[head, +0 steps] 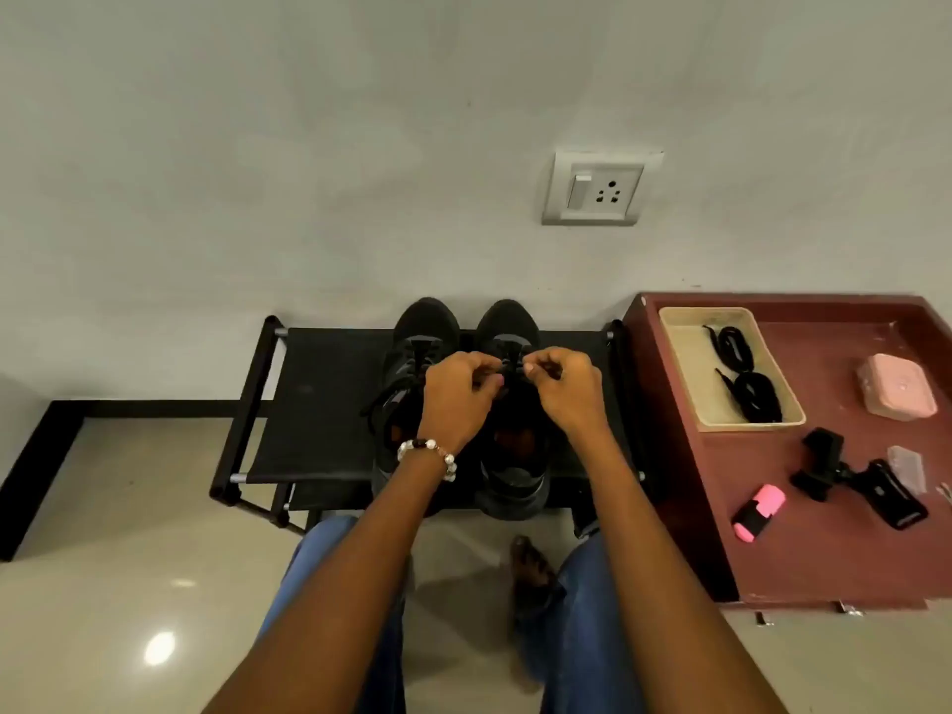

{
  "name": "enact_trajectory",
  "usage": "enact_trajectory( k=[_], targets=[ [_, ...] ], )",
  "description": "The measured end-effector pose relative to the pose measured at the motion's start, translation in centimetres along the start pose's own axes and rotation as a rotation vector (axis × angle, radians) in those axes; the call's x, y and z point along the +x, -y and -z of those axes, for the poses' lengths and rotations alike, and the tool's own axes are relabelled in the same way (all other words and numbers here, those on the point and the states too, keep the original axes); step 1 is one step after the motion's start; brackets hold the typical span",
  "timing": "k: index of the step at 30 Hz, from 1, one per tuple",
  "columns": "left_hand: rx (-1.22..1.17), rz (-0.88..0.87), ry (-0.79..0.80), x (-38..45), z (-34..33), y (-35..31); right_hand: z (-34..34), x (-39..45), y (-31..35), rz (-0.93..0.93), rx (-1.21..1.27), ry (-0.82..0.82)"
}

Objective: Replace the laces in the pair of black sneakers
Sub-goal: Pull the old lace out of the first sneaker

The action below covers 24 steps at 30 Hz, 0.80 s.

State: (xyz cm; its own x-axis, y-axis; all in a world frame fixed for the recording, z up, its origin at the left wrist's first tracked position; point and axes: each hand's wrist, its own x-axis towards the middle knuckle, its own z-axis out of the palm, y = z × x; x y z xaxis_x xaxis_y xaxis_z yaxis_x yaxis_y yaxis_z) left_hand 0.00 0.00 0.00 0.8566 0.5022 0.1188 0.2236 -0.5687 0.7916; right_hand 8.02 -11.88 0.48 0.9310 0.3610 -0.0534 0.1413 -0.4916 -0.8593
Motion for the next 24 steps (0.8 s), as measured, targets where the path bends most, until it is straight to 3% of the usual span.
enact_trajectory(
  k=[9, 14, 24],
  targets=[
    [0.003, -0.083, 0.043, 1.4, -1.9, 1.8, 0.4, 1.4, -2.5, -0.025, 0.017, 0.133],
    [0.058, -0.061, 0.183, 3.2, -1.3, 1.0, 1.5, 2.1, -2.9, -0.014, -0.029, 0.283],
    [0.045, -0.111, 0.268, 3.8, -0.6, 1.9, 1.4, 2.0, -2.1, 0.018, -0.078, 0.185]
  ],
)
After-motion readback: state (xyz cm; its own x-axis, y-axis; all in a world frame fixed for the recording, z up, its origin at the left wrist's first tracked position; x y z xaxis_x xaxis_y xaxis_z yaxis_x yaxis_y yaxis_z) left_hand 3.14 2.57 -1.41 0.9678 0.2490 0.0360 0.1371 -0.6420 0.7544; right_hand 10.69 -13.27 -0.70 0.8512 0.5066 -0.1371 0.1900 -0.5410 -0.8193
